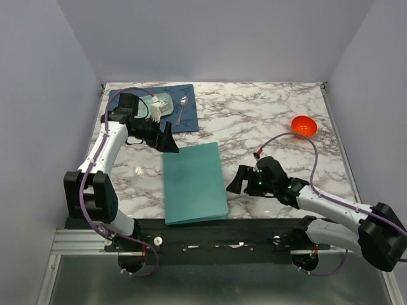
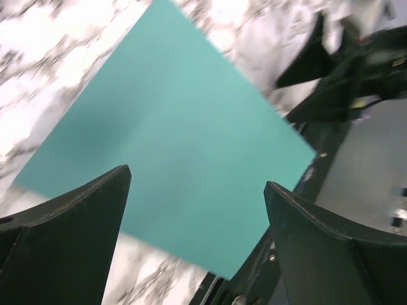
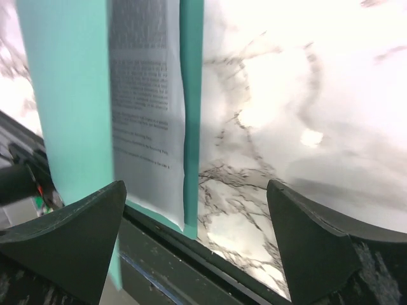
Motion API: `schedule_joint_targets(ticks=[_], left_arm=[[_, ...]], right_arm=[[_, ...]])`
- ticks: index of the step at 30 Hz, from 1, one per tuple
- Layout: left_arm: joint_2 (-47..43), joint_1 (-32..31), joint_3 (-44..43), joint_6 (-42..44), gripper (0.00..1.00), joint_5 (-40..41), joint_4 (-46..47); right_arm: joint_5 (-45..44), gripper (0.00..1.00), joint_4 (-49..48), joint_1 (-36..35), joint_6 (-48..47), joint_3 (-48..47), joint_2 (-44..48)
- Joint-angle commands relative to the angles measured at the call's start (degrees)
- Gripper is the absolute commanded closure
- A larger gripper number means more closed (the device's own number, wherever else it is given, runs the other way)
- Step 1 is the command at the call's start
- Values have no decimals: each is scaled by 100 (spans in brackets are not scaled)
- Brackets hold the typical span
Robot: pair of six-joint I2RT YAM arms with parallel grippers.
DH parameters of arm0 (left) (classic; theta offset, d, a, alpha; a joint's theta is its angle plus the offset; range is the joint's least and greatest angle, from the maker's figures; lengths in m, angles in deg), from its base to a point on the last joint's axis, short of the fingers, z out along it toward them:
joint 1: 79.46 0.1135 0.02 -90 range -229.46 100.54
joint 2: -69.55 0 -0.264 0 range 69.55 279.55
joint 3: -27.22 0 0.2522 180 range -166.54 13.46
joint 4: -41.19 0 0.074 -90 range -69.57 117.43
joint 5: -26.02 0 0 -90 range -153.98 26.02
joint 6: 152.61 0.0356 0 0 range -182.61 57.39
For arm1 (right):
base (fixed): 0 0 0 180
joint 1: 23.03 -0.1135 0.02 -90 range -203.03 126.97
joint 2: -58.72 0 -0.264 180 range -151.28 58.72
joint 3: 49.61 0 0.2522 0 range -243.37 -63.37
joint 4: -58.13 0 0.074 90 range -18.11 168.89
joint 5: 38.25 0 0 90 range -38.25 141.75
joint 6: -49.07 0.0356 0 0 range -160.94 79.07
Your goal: Put the files into the folder
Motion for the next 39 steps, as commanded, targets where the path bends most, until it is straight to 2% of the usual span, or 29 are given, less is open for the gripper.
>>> schedule_joint_targets(ticks=[1,6,13,14,18,21,29,39], left_arm=[[-293,89,542,997,10,1652,-132],[-319,63,1244,1700,20,2411,-97],[-205,-402,1870,2018,53,2860,17],[-179,-577,1905,2000,54,2886,87],[49,-1000,2054,1860,53,2860,175],[208,-1272,2090,1719,48,2895,342],[823,-1581,1932,1245,42,2685,763],[1772,-1713,905,709,41,2456,1019]], right_arm=[[-365,0,525,207,-135,-8,470],[90,0,183,199,-205,-245,6],[565,0,-459,207,-127,-640,-1049],[592,0,-625,207,-118,-693,-1128],[750,1,-837,207,5,-729,-1480],[768,2,-1048,207,128,-693,-1621],[918,4,-1444,251,225,-1115,-2858],[672,4,-1330,919,76,-1282,-2914]])
